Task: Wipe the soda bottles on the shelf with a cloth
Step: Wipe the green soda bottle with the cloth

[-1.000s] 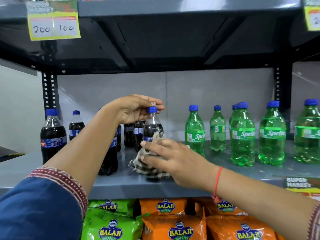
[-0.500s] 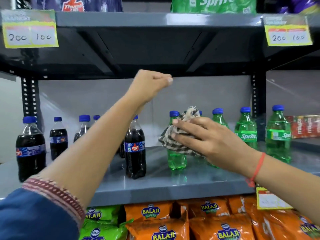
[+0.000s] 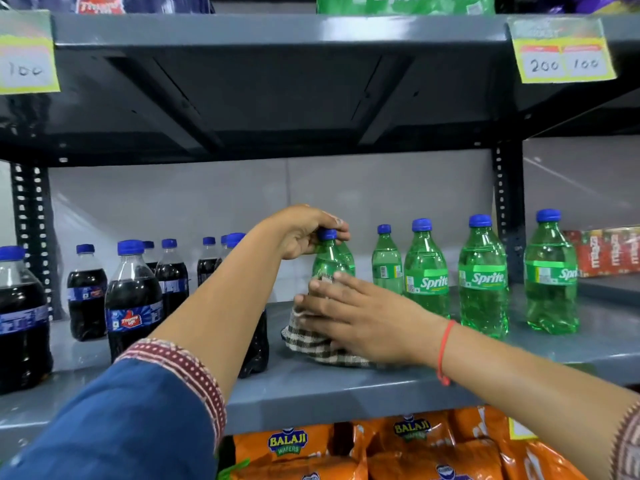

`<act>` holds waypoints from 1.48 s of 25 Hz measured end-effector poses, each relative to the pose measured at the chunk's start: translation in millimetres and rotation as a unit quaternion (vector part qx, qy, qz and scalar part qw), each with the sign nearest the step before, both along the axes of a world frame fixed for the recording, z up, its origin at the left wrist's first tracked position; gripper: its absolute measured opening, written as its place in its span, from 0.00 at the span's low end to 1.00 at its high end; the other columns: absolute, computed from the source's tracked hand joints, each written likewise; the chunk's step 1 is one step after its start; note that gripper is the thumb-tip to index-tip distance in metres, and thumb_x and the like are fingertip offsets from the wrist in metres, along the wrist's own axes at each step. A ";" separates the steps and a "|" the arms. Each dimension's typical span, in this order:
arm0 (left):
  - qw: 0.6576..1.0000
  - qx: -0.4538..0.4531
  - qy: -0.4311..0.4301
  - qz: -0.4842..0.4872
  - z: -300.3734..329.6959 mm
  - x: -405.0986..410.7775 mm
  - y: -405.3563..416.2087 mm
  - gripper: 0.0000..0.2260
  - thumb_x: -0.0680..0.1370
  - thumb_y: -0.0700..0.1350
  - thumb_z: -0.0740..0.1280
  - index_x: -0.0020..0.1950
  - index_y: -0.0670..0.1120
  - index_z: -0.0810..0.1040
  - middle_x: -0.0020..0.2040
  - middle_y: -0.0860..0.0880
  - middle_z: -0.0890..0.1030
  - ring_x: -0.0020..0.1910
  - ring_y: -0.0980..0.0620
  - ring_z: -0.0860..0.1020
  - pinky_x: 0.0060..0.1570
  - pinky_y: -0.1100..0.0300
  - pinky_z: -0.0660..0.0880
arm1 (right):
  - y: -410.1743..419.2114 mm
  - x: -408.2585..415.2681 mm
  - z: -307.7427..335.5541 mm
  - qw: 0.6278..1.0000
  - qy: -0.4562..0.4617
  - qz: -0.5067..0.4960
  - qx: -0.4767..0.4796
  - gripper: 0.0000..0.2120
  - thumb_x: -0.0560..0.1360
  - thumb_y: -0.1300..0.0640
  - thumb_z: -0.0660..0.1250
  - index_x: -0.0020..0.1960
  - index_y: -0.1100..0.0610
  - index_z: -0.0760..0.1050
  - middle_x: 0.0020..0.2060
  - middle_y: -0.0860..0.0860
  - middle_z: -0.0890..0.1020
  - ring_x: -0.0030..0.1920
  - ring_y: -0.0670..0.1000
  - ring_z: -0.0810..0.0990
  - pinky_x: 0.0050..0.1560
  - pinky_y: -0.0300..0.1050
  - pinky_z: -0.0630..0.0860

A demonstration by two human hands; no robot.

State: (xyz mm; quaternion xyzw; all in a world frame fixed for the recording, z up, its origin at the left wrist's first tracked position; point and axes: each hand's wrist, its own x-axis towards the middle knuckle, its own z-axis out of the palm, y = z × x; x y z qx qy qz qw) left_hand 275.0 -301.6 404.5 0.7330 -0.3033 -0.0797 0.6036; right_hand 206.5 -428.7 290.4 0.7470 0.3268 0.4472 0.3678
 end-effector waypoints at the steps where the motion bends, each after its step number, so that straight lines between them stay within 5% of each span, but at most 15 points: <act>1: 1.000 -0.002 0.003 -0.004 0.6 -0.1 1.1 0.06 0.75 0.37 0.61 0.46 0.38 0.77 0.40 0.46 0.81 0.32 0.57 0.81 0.37 0.67 0.78 | 0.5 2.5 4.8 1.000 -0.006 0.001 -0.001 0.22 0.73 0.51 0.65 0.66 0.51 0.70 0.67 0.51 0.74 0.67 0.55 0.70 0.65 0.53 0.69; 5: 1.000 0.003 0.005 -0.010 0.9 0.2 3.0 0.06 0.76 0.37 0.61 0.46 0.38 0.77 0.41 0.45 0.81 0.37 0.55 0.81 0.41 0.65 0.78 | 4.2 10.6 5.7 1.000 0.000 0.009 0.011 0.23 0.71 0.54 0.59 0.66 0.53 0.71 0.67 0.53 0.74 0.68 0.57 0.69 0.67 0.54 0.66; 11: 1.000 0.010 0.008 -0.022 0.8 -1.6 1.3 0.08 0.76 0.37 0.59 0.43 0.39 0.77 0.42 0.45 0.80 0.41 0.53 0.79 0.48 0.63 0.75 | -1.4 13.4 20.3 0.999 -0.008 0.034 0.041 0.24 0.71 0.62 0.69 0.66 0.58 0.70 0.65 0.58 0.74 0.66 0.62 0.70 0.64 0.59 0.68; 19: 1.000 0.013 0.004 -0.016 1.0 -0.5 2.8 0.07 0.76 0.38 0.60 0.45 0.38 0.77 0.42 0.45 0.81 0.41 0.53 0.80 0.47 0.62 0.76 | -1.8 7.9 20.9 0.999 -0.017 -0.002 -0.036 0.21 0.74 0.58 0.55 0.67 0.54 0.69 0.67 0.54 0.73 0.68 0.57 0.69 0.66 0.57 0.67; 23: 0.999 0.025 0.005 -0.022 0.3 -1.2 3.7 0.08 0.76 0.38 0.60 0.44 0.40 0.77 0.41 0.46 0.81 0.40 0.53 0.79 0.41 0.63 0.77 | -0.2 2.9 26.3 0.996 -0.021 0.020 0.079 0.18 0.71 0.60 0.70 0.61 0.55 0.75 0.62 0.56 0.78 0.61 0.60 0.76 0.54 0.55 0.78; 28: 1.000 0.018 -0.002 -0.004 0.7 -1.5 1.7 0.06 0.75 0.38 0.62 0.45 0.39 0.78 0.42 0.46 0.81 0.39 0.54 0.79 0.45 0.62 0.77 | 13.6 -14.7 20.5 0.981 0.056 0.027 0.185 0.25 0.65 0.67 0.72 0.61 0.59 0.72 0.48 0.58 0.81 0.42 0.60 0.78 0.38 0.52 0.79; 32: 0.990 0.058 -0.111 0.061 5.0 -10.7 -3.6 0.05 0.73 0.36 0.64 0.40 0.42 0.78 0.41 0.47 0.79 0.41 0.53 0.76 0.44 0.63 0.74 | 22.4 -30.1 20.4 0.964 0.097 -0.003 0.246 0.28 0.63 0.71 0.70 0.62 0.60 0.72 0.46 0.59 0.79 0.41 0.61 0.76 0.37 0.56 0.78; 37: 0.945 0.077 -0.306 0.092 9.7 -38.3 10.6 0.09 0.73 0.36 0.64 0.50 0.42 0.82 0.46 0.49 0.80 0.48 0.52 0.76 0.48 0.61 0.74 | 22.6 -53.7 23.9 0.941 0.127 -0.020 0.313 0.23 0.65 0.69 0.70 0.59 0.57 0.73 0.49 0.56 0.77 0.49 0.58 0.75 0.42 0.54 0.78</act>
